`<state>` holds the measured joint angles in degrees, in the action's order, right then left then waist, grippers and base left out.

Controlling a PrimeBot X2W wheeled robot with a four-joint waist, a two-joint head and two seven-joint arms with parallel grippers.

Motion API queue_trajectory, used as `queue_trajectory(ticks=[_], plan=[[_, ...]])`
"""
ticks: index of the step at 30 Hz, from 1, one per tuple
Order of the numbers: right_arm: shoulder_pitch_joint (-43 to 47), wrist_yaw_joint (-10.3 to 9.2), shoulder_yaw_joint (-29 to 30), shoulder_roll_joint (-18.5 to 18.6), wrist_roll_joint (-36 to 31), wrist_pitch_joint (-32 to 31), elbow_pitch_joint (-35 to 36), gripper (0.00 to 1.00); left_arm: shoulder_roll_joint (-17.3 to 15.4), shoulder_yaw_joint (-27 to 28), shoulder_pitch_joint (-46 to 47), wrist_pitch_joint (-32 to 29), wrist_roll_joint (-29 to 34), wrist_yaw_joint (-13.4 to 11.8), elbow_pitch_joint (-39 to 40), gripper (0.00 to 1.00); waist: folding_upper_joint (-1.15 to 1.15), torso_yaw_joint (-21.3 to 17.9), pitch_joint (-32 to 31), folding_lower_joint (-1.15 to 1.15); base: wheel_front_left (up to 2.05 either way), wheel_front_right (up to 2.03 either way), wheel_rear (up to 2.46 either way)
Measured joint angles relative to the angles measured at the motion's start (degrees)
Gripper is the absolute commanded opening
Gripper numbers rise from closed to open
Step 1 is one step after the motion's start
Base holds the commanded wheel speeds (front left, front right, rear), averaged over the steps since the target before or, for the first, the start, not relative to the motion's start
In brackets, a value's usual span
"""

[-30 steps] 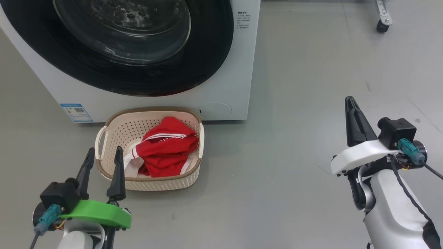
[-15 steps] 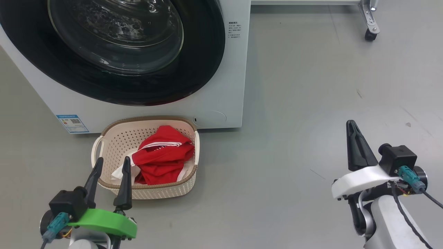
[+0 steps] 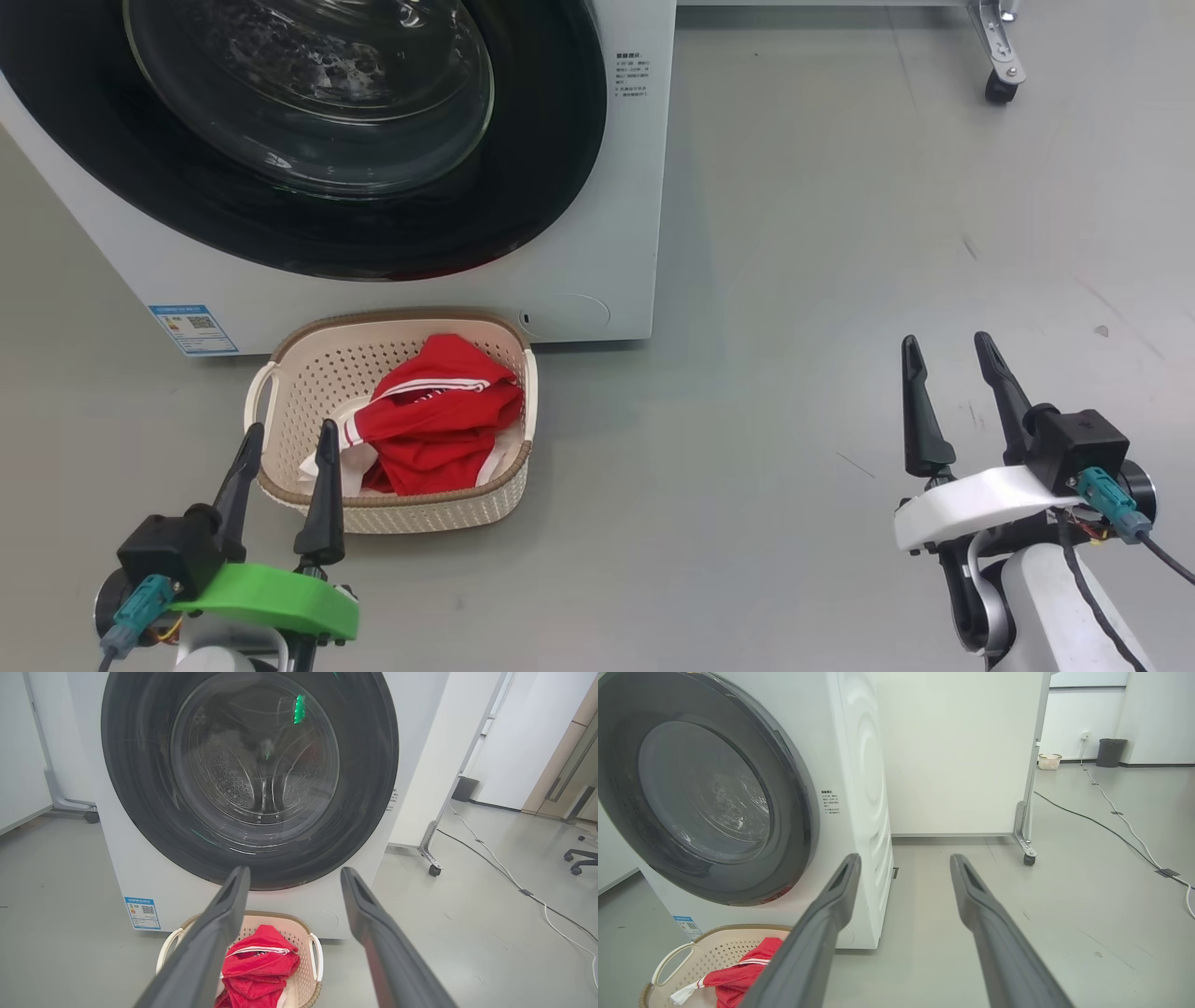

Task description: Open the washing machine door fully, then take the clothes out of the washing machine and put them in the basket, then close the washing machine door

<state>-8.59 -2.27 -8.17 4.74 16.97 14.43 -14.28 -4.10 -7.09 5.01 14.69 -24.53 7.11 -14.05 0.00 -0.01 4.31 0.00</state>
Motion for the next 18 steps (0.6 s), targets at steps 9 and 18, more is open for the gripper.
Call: queue_trajectory(ticks=[9,18], plan=[[0.96,0.00,0.05,-0.55,-0.42,0.00,1.35,1.00,-0.01,0.05,0.01,0.00,1.44,0.00,1.21,1.00,0.00,-0.04,0.39,0.00,0.00,0.00,0.00],[1.69,0.00,0.41,-0.73,-0.70,0.00,1.94,1.00,0.04,0.03,-0.01,0.00,1.42,0.00,0.55,1.00,0.00,-0.12,0.57,0.00,0.00,0.00,0.00]])
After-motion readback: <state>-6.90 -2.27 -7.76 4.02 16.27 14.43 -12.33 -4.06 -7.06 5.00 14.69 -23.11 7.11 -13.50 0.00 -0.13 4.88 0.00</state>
